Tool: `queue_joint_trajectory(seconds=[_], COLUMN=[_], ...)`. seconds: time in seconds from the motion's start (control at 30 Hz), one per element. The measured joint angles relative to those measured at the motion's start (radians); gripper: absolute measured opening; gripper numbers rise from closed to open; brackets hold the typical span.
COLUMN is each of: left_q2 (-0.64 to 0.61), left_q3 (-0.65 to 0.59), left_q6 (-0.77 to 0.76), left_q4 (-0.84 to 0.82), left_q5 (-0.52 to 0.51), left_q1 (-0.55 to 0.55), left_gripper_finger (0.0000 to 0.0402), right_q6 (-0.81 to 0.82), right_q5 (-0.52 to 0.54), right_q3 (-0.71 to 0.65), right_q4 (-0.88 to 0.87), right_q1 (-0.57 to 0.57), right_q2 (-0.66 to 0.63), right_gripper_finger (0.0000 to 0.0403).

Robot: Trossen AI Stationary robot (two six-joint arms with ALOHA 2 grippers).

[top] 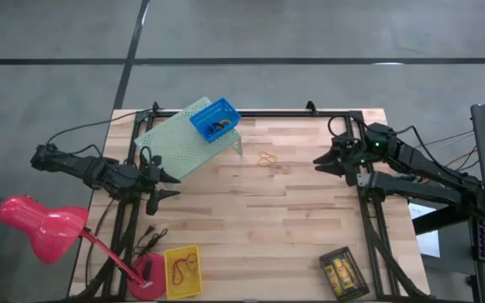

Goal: Pick & Place Office Desk Supplies
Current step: Put the blue basket on the shelf

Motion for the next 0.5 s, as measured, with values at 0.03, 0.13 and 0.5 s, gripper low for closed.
queue_joint_trajectory(seconds=[0.03, 0.13, 0.5], left_q2=[0.000, 0.000, 0.000], left_q3=[0.000, 0.000, 0.000], left_q6=[0.000, 0.000, 0.000], left_q4=[0.000, 0.000, 0.000], left_q5=[0.000, 0.000, 0.000], left_q1=[0.000, 0.000, 0.000], left_gripper_finger=[0.0183, 0.0183, 0.0183], right_q6=[0.000, 0.000, 0.000], right_q5=[0.000, 0.001, 0.002], right_q3=[0.000, 0.000, 0.000], right_q4=[0.000, 0.000, 0.000], right_q1=[0.000, 0.000, 0.000], right_q2=[0.000, 0.000, 0.000], right_gripper_finger=[0.0149, 0.0145, 0.0134])
